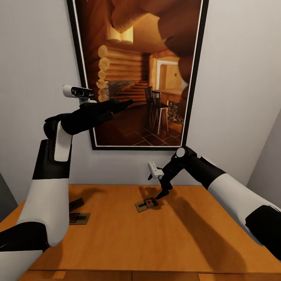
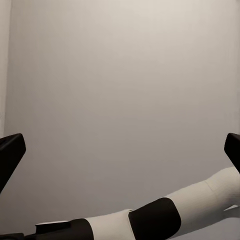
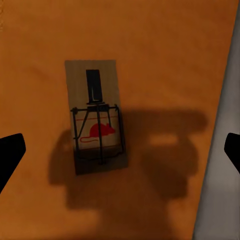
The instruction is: Take the four mousetraps from the cabinet in the bathroom and place them on the bathroom floor. Make sure all four end up on the same floor surface, and ensure that at least two of them are either under or directly next to the same bathroom sink.
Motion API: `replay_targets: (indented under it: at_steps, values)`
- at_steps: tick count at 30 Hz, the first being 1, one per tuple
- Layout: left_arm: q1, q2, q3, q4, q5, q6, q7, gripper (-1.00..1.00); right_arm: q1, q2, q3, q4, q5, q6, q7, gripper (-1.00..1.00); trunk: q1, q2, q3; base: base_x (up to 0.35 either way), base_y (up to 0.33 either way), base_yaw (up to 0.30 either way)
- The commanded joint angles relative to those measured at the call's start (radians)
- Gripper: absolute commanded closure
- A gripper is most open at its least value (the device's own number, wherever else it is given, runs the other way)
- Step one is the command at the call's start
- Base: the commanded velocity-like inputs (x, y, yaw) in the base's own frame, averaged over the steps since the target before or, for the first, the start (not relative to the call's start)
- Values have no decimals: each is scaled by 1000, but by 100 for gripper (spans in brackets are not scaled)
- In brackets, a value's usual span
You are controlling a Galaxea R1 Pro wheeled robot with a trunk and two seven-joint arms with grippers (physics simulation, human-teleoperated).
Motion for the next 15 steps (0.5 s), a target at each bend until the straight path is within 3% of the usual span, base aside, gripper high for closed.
replay_targets:
  at_steps: [1,15]
  values:
    - [-1,-1,1,0,0,9,-3,-100,-1,-1,2,-2,1,10,2,-100,0,-1,-1,0,0,0]
    - [-1,-2,2,0,0,8,-3,-100,-1,1,2,-4,2,10,-1,-100,0,-1,-1,0,0,0]
